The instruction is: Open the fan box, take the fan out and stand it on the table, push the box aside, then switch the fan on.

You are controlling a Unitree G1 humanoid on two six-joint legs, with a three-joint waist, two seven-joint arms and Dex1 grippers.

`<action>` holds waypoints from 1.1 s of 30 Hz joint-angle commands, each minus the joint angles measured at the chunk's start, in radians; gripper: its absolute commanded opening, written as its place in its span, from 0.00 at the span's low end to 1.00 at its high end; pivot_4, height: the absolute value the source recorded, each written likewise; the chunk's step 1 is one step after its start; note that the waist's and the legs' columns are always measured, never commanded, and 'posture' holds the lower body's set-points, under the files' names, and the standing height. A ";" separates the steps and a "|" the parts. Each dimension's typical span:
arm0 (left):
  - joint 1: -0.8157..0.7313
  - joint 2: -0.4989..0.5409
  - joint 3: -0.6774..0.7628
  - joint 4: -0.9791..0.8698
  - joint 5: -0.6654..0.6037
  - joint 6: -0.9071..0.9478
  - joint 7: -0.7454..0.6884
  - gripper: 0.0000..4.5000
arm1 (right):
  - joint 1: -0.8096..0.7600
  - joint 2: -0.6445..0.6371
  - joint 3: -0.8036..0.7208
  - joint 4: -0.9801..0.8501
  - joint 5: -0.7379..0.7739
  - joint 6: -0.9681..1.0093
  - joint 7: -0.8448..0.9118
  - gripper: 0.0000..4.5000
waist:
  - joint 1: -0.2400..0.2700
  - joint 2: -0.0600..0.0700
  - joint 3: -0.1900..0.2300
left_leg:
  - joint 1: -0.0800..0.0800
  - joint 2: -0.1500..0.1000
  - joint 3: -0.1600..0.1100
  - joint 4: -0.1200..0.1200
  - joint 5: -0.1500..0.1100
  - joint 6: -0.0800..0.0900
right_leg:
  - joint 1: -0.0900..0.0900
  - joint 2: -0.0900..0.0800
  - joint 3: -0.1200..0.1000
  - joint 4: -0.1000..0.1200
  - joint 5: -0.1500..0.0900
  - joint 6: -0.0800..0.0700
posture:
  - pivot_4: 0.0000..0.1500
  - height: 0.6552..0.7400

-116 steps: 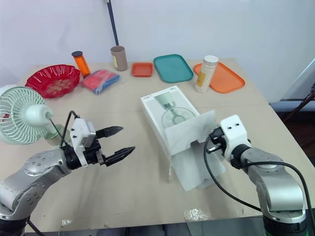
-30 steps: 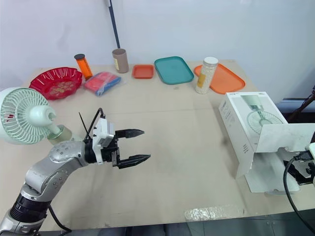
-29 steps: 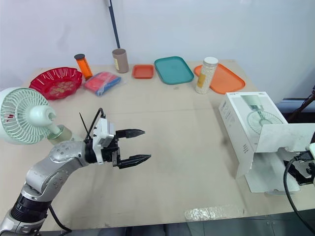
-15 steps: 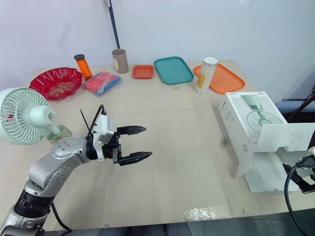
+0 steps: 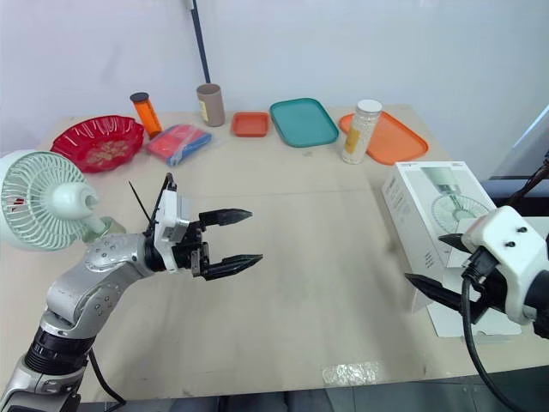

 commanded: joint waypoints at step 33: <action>1.012 -0.183 0.543 -0.472 0.009 -0.183 0.507 1.00 | -0.857 0.320 0.852 0.288 0.119 -0.208 0.001 0.97 | 0.001 -0.002 0.001 | 0.001 0.000 -0.001 0.001 -0.002 0.003 | -0.005 0.003 0.007 -0.001 0.000 0.000 | 1.00 1.00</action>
